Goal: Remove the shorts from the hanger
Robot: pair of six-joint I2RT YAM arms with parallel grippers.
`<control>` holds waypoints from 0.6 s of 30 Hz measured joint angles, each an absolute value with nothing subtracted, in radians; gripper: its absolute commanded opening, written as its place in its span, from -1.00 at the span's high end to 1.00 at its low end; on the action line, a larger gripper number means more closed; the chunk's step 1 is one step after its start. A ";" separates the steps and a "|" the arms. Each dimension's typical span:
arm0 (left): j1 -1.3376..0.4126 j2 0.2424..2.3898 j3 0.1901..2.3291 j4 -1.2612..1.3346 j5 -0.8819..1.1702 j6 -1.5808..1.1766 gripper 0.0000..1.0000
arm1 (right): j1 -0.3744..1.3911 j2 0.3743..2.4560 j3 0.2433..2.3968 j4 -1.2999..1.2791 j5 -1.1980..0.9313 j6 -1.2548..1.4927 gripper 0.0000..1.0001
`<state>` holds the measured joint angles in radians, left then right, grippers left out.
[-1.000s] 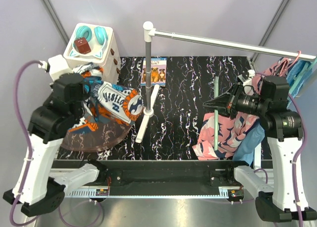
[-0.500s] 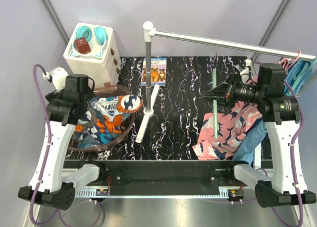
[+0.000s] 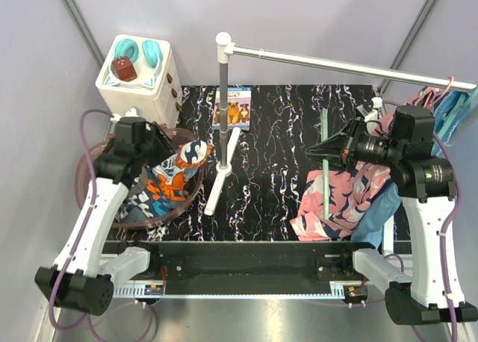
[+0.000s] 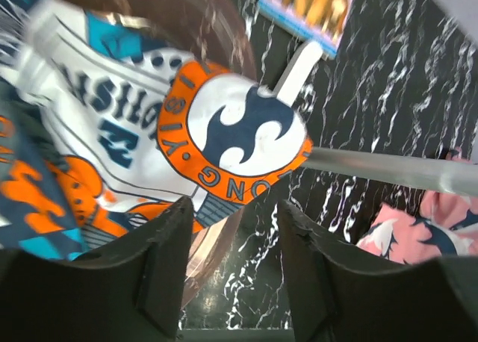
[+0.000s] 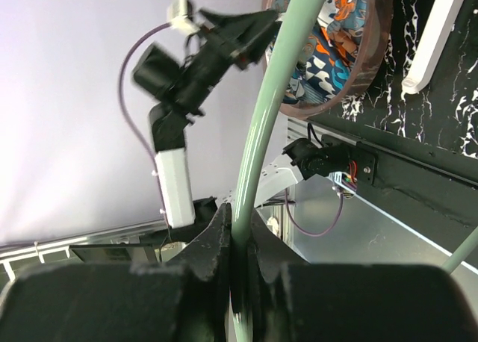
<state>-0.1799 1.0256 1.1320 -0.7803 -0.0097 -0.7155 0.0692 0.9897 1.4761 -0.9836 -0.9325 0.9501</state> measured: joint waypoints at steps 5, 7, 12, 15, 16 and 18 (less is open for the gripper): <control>-0.132 1.116 0.968 -0.602 0.061 -0.792 0.00 | 0.069 0.949 1.476 -0.982 -0.937 0.965 1.00; -0.096 1.187 0.907 -0.536 0.095 -0.817 0.04 | 0.069 0.936 1.476 -0.981 -0.937 0.969 1.00; -0.042 1.407 0.840 -0.534 0.116 -0.842 -0.04 | 0.069 0.916 1.476 -0.977 -0.936 0.973 1.00; -0.044 1.367 0.841 -0.596 0.081 -0.853 -0.36 | 0.069 0.912 1.474 -0.974 -0.934 0.973 1.00; -0.045 1.328 0.845 -0.624 0.062 -0.864 -0.43 | 0.069 0.912 1.471 -0.971 -0.933 0.973 1.00; -0.045 1.228 0.863 -0.688 0.016 -0.885 -0.47 | 0.069 0.912 1.465 -0.968 -0.934 0.973 1.00</control>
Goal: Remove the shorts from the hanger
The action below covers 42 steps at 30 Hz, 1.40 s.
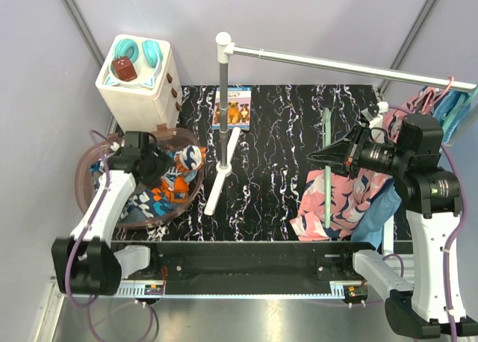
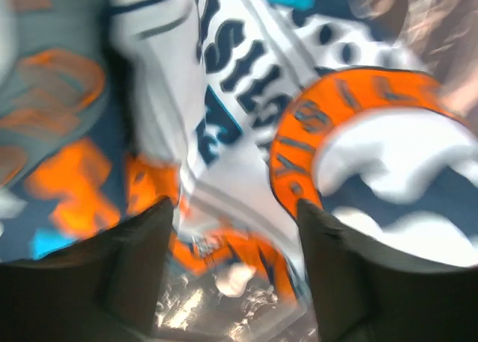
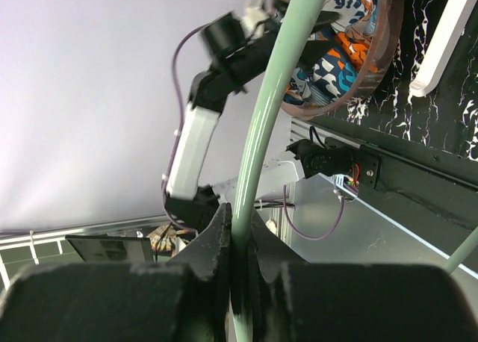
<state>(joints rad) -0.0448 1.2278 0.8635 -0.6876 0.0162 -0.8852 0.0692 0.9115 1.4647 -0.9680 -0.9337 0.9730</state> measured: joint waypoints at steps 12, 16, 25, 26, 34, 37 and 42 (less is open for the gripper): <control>-0.533 0.842 1.146 -0.774 0.015 -0.936 -0.56 | 0.069 0.952 1.431 -0.963 -0.937 0.954 1.00; -0.867 0.839 1.195 -0.721 -0.028 -0.939 -0.66 | 0.069 0.972 1.431 -0.963 -0.937 0.947 1.00; -1.449 1.242 1.631 -0.613 -0.256 -0.749 -0.77 | 0.069 0.973 1.432 -0.965 -0.905 0.945 0.99; -1.473 1.300 1.684 -0.606 -0.268 -0.723 -0.77 | 0.069 0.969 1.432 -0.966 -0.891 0.945 0.99; -1.524 1.560 1.925 -0.672 -0.384 -0.562 -0.66 | 0.069 0.905 1.435 -0.984 -0.767 0.948 0.99; -1.526 1.603 1.973 -0.698 -0.419 -0.530 -0.61 | 0.069 0.891 1.452 -1.000 -0.722 0.948 0.99; -1.526 1.663 2.044 -0.748 -0.477 -0.492 -0.40 | 0.069 0.881 1.476 -1.023 -0.680 0.947 0.99</control>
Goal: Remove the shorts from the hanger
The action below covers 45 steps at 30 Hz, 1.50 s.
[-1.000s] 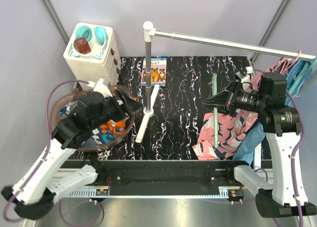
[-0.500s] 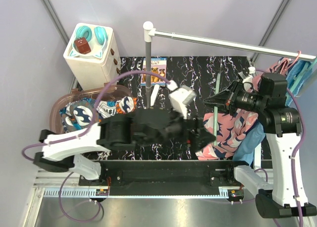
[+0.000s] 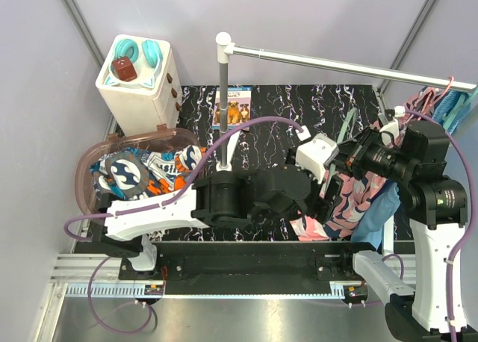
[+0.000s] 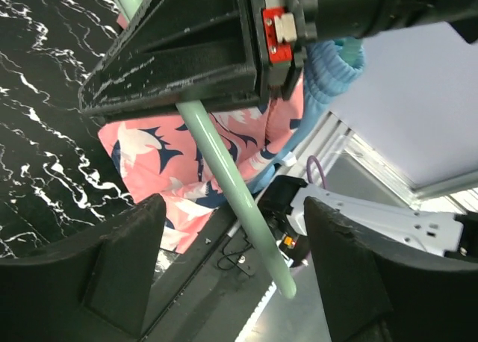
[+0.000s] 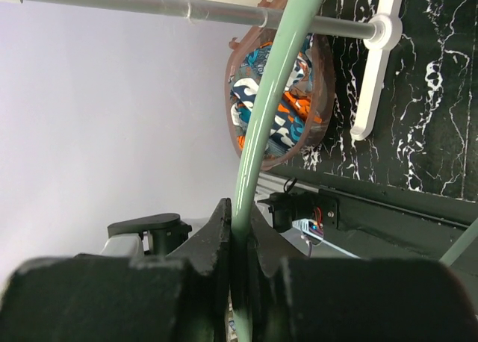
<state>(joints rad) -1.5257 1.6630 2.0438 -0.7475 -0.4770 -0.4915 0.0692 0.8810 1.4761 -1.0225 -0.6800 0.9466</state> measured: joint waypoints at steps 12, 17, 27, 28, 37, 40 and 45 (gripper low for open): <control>-1.519 1.739 2.115 -0.793 -0.467 -0.469 0.67 | 0.069 0.841 1.470 -1.041 -0.645 0.953 0.97; -1.480 1.739 2.119 -0.857 -0.471 -0.493 1.00 | 0.056 0.826 1.462 -1.029 -0.597 0.959 0.68; -1.475 1.672 2.013 -0.915 -0.498 -0.532 1.00 | 0.063 0.798 1.453 -1.045 -0.629 0.938 -0.49; -1.475 1.656 1.995 -0.928 -0.503 -0.540 1.00 | 0.063 0.791 1.453 -1.045 -0.632 0.936 -0.57; -1.474 1.378 1.847 -0.995 -0.591 -0.595 1.00 | 0.064 0.785 1.493 -1.042 -0.648 0.890 -0.99; -1.474 1.266 1.802 -0.992 -0.633 -0.583 1.00 | 0.064 0.786 1.541 -1.039 -0.645 0.872 -1.00; -1.466 1.156 1.785 -0.990 -0.676 -0.525 1.00 | 0.064 0.785 1.593 -1.011 -0.636 0.858 -1.00</control>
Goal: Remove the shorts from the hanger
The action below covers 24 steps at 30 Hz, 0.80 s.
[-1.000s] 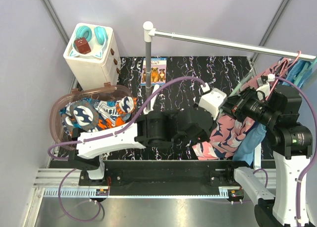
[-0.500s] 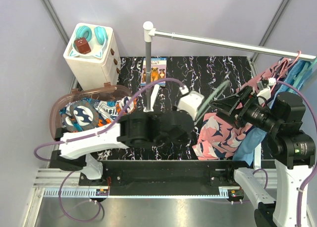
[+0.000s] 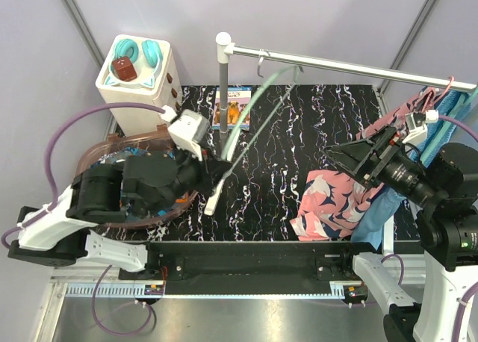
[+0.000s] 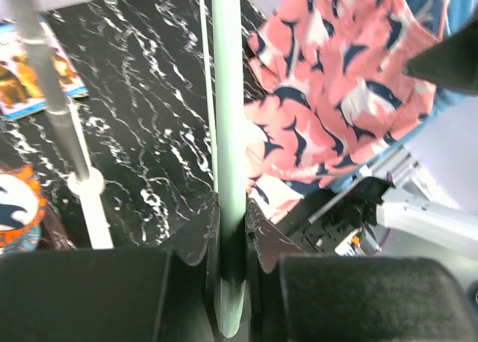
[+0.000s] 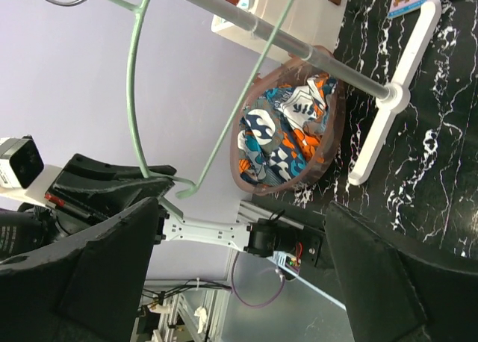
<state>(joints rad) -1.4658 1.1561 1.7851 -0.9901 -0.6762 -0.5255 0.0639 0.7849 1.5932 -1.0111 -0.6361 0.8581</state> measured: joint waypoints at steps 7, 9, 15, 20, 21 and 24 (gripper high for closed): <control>-1.264 1.209 1.944 -1.056 -0.625 -0.529 1.00 | 0.065 0.814 1.607 -0.990 -0.619 0.861 -0.99; -1.201 1.245 1.991 -1.067 -0.583 -0.537 1.00 | 0.065 0.835 1.618 -0.989 -0.618 0.861 -1.00; -1.096 1.269 1.971 -1.082 -0.471 -0.575 1.00 | 0.065 0.879 1.636 -0.982 -0.618 0.860 -1.00; -1.080 1.239 1.872 -1.084 -0.442 -0.604 1.00 | 0.065 0.880 1.636 -0.986 -0.611 0.854 -1.00; -1.079 1.233 1.857 -1.068 -0.437 -0.608 1.00 | 0.065 0.880 1.636 -0.987 -0.609 0.850 -0.99; -1.076 1.222 1.836 -1.045 -0.427 -0.619 0.76 | 0.065 0.884 1.646 -1.011 -0.592 0.833 -0.97</control>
